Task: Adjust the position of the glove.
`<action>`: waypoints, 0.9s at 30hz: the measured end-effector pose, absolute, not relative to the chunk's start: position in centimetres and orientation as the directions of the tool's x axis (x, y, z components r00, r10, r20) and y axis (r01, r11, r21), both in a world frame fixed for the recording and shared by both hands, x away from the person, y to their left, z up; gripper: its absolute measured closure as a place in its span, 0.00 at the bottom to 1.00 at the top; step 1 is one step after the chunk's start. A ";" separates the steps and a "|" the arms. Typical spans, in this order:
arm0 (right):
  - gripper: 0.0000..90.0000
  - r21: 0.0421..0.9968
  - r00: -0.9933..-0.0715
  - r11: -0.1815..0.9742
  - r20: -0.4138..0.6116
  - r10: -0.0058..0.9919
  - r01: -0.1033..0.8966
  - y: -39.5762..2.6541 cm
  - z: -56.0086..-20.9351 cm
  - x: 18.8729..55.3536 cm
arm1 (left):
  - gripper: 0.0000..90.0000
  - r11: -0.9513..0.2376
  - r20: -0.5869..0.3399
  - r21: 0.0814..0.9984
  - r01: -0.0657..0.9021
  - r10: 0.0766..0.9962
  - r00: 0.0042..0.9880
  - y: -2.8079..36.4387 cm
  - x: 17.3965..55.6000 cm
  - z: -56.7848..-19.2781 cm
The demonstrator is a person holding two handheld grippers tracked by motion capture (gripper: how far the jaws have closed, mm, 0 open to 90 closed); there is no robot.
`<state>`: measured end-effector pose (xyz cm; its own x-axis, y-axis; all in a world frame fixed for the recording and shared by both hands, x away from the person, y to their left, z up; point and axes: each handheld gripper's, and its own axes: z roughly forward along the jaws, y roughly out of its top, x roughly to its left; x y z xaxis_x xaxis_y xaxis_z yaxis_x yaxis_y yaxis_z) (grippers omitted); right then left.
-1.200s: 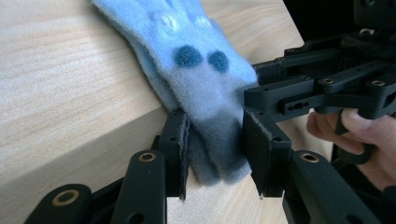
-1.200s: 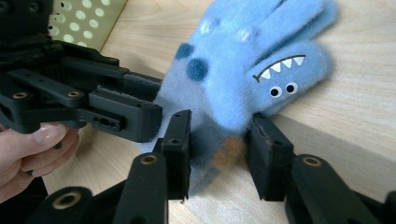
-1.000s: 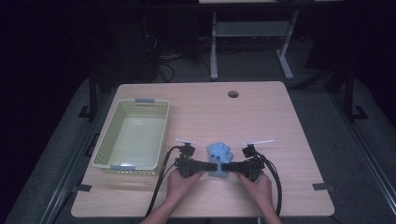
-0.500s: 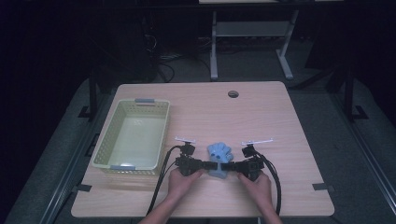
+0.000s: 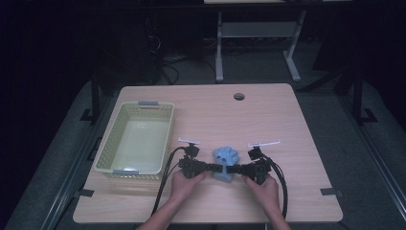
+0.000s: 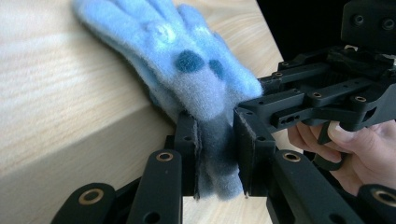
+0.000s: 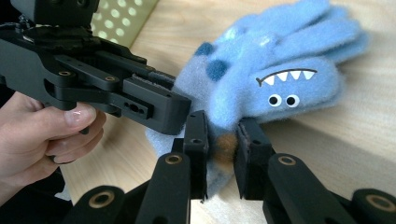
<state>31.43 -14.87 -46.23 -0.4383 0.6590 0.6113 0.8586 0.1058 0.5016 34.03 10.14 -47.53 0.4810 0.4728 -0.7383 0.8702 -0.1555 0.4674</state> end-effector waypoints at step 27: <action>0.86 0.579 -0.528 0.144 0.577 0.623 0.803 -13.5 -41.8 31.7 | 0.80 -0.132 -0.724 0.533 0.836 0.439 0.531 12.3 33.4 -43.7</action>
